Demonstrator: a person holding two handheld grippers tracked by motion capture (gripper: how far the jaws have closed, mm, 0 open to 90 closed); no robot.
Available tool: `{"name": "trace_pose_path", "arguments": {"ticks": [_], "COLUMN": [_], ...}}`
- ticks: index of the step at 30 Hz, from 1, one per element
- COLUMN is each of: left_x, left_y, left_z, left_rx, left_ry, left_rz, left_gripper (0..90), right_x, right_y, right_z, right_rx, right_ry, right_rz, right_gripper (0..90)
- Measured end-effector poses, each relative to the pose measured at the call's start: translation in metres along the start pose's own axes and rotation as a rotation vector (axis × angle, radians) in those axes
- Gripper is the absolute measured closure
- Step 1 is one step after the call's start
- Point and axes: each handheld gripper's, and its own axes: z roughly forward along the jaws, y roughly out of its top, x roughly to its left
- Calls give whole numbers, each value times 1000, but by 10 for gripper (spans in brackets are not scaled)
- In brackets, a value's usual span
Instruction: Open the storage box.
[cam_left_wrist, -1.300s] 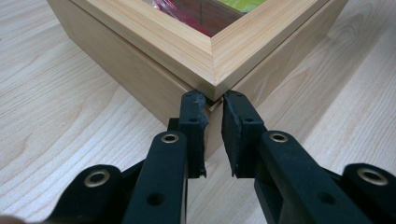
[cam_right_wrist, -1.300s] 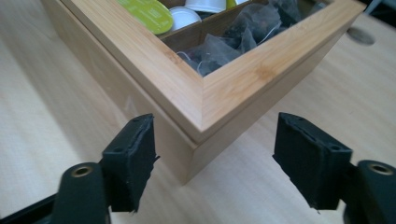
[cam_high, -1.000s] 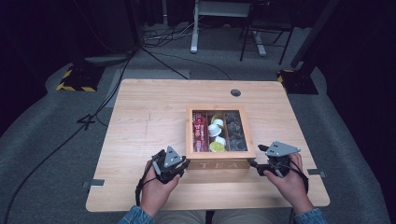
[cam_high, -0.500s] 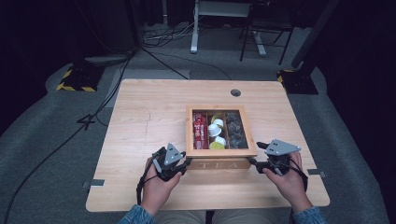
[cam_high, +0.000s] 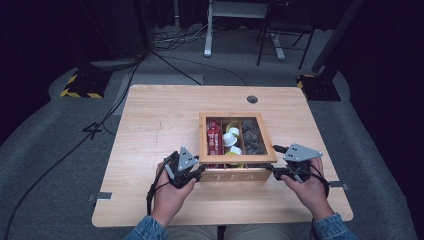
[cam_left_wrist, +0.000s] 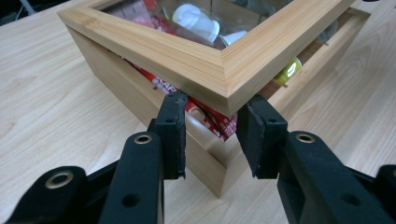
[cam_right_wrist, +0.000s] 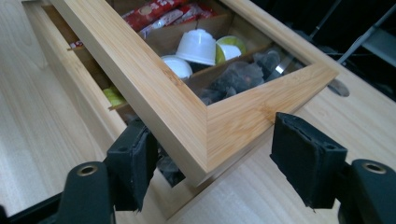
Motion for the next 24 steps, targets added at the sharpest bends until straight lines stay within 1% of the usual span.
{"name": "trace_pose_path", "arguments": {"ticks": [4,5,6,9,11,14,17,19,22,24], "left_x": [2,3,3,5,6,6,7,8,13,18], "left_y": [6,8,9,12,14,16,17,17,12,7], "left_z": [-1,-2,-2,-3,-4,-6,-8,-10,-17,-23], "left_rx": [-15,-12,-16,-26,-43,-48,-74,-83,-77,-66], "left_ry": [6,10,6,13,18,27,45,60,98,110], "left_rz": [-19,-15,-24,-27,-31,-31,-29,-29,-27,-44], "left_gripper": [630,630,630,627,608,593,562,540,516,506], "right_x": [-3,-4,-5,-8,-10,-12,-14,-15,-17,-20], "right_y": [5,6,7,10,13,16,20,22,25,28], "right_z": [-1,-1,-1,-1,-1,-1,-1,-1,-3,-4], "right_rx": [-26,-32,-36,-47,-52,-57,-69,-75,-87,-99], "right_ry": [-7,-8,-11,-13,-16,-19,-24,-28,-27,-22], "right_rz": [-25,-32,-36,-49,-62,-75,-92,-100,-109,-109], "right_gripper": [317,319,322,327,332,332,340,346,356,373]}}
